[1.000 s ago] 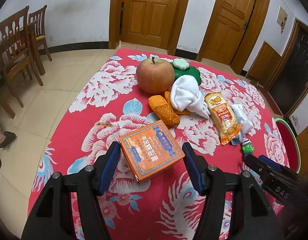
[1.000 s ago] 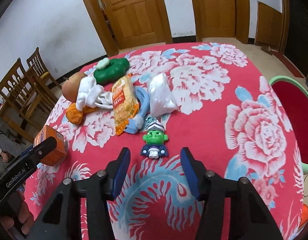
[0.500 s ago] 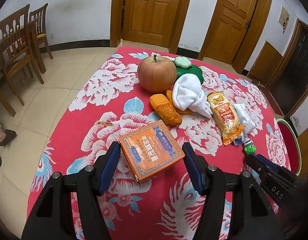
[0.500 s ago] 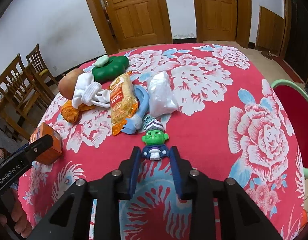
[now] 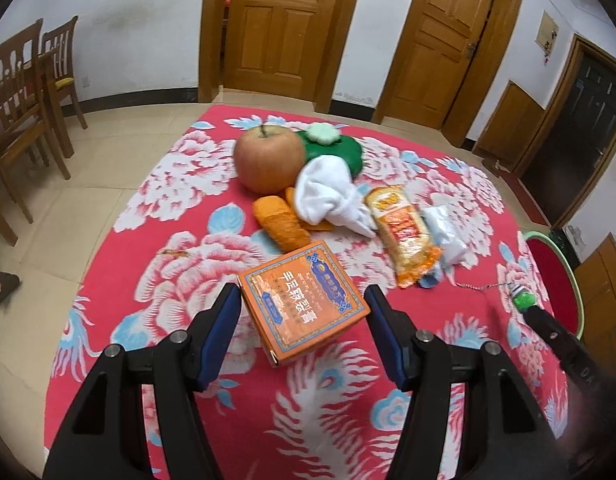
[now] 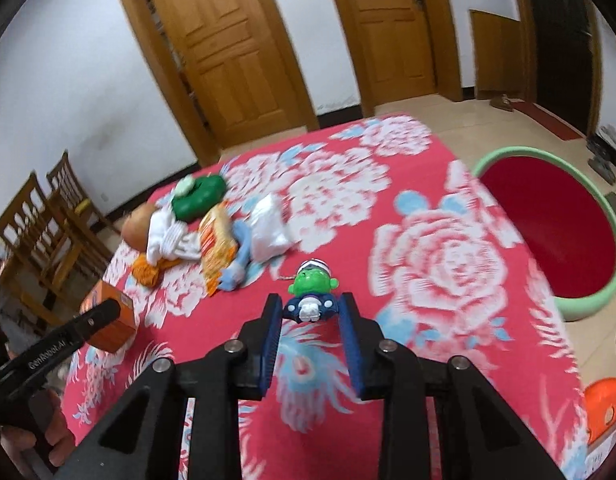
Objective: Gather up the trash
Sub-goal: 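Carry the green toy figure over the red bin while the left gripper carries the orange box there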
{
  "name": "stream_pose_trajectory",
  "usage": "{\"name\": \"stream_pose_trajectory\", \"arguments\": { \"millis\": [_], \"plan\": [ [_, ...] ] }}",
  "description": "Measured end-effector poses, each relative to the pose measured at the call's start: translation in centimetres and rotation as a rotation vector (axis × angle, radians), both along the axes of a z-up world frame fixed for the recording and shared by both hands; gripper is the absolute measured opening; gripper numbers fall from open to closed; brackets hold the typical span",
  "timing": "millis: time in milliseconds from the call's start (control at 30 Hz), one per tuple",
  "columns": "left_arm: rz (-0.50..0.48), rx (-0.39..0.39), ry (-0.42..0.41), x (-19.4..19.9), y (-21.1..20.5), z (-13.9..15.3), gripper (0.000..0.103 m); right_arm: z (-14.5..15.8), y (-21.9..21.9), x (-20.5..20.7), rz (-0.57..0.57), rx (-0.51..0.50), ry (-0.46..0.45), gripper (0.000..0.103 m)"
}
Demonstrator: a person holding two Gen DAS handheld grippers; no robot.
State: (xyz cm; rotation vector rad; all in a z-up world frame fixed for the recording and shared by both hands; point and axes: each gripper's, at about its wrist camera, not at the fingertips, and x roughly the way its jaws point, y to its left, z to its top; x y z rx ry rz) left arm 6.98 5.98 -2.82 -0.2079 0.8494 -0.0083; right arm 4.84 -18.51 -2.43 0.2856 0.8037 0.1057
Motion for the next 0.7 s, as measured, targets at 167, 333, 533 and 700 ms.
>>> {"name": "stream_pose_trajectory", "arguments": {
  "millis": [167,333,533,700],
  "plan": [
    [-0.044,-0.020,0.003,0.3,-1.8,0.3,0.064,1.3,-3.4,-1.2,-0.084,0.010,-0.045,0.032],
    [-0.092,-0.028,0.004,0.5,-3.9,0.7,0.064,1.9,-7.3,-1.9,-0.172,0.027,-0.071,0.032],
    [-0.144,-0.036,0.013,1.0,-6.4,1.1,0.064,0.8,-11.8,-1.8,-0.280,0.057,-0.052,0.032],
    [-0.186,-0.031,0.021,1.6,-8.6,1.2,0.064,-0.3,-15.2,-1.2,-0.351,0.072,-0.031,0.032]
  ]
}}
